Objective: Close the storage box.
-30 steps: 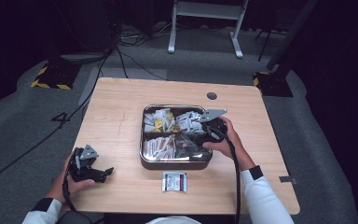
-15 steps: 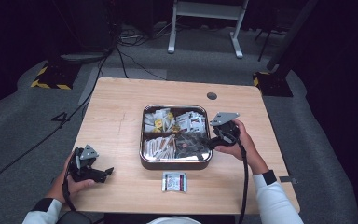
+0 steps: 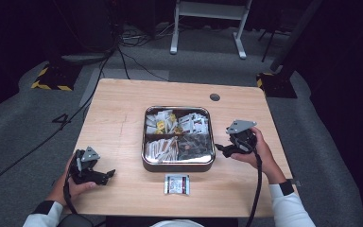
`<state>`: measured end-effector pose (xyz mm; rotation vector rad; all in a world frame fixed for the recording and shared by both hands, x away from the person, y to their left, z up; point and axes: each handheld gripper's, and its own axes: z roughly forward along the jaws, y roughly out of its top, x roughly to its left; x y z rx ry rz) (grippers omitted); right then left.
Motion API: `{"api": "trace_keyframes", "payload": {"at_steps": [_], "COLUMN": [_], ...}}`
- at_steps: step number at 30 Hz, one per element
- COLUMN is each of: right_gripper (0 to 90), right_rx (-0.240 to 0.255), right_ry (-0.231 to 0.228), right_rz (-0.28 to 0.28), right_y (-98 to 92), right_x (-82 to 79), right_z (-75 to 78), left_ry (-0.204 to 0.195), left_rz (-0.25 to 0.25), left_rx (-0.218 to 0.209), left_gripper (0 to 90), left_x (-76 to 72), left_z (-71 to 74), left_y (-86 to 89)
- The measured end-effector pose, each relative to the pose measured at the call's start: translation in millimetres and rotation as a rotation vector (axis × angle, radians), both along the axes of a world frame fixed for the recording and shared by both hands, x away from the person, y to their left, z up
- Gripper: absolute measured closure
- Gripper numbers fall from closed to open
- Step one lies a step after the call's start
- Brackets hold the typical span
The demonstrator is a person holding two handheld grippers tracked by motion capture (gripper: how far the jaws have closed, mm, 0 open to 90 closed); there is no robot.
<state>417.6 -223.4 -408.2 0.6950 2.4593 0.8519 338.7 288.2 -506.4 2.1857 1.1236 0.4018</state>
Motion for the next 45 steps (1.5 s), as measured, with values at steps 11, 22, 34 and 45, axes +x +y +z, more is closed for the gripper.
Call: {"api": "trace_keyframes", "payload": {"at_steps": [11,22,34,45], "right_gripper": [22.3,22.4,21.9,21.5], "right_rx": [-0.015,-0.021,-0.035,-0.004], "right_ry": [0.001,0.025,0.047,0.061], "right_rz": [-0.039,-0.093,-0.117,-0.152], "right_y": [-23.0,-42.3,-64.0,-85.8], "right_x": [-10.9,-19.8,-33.4,-43.5], "right_z": [-8.2,-28.1,-50.4,-62.5], "left_ry": [0.000,0.000,0.000,-0.001], "left_rz": [0.000,0.003,0.003,0.004], "left_rx": [0.000,-0.001,-0.001,-0.001], "left_gripper": [0.5,0.5,0.5,0.5], "left_x": [0.0,-0.6,-0.6,-0.7], "left_z": [0.0,0.0,0.0,-0.1], "left_y": [0.0,-0.1,-0.1,-0.1]}}
